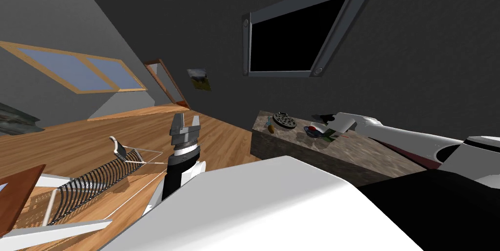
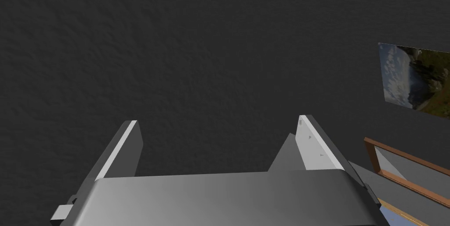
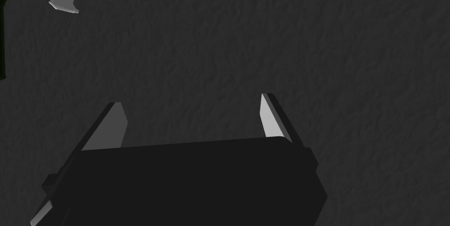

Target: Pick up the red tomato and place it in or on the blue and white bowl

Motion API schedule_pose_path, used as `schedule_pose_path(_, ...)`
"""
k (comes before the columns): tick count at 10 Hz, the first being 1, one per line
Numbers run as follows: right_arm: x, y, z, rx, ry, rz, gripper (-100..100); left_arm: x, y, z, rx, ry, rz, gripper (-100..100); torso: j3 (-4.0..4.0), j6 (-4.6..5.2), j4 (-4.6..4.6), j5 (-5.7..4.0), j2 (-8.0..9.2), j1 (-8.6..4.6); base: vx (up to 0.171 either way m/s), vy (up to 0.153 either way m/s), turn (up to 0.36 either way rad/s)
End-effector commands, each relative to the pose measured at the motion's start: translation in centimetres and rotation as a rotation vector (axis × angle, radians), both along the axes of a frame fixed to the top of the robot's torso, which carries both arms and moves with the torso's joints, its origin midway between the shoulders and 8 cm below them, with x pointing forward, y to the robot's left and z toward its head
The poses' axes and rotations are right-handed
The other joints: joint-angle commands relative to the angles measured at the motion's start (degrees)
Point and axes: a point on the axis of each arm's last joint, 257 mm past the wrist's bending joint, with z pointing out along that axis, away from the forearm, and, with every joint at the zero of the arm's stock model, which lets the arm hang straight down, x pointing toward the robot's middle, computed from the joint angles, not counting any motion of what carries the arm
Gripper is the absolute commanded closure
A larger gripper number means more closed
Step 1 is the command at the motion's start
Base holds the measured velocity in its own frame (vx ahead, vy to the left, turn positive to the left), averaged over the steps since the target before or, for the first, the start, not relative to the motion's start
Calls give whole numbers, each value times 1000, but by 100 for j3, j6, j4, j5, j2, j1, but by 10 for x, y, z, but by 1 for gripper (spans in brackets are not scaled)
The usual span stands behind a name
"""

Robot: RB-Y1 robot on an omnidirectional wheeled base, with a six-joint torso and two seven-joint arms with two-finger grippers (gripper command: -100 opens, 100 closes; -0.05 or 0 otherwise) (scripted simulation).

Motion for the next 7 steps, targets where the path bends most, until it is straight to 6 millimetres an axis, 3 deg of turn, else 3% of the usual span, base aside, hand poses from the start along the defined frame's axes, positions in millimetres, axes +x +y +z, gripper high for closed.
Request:
schedule_pose_path(1,0,0,0,0,0,0,-100,0,0,0,0,0,0,0,0,0,0,0,0,0,-43,6,35)
schedule_pose_path(2,0,0,1,0,-1,-3,0,0,0,0,0,0,0,0,-8,5,-3,-2,-14,-5,-7,1,-8)
schedule_pose_path(7,0,0,1,0,-1,-3,0,0,0,0,0,0,0,0,-22,3,-9,-4,-38,-10,0,0,0)
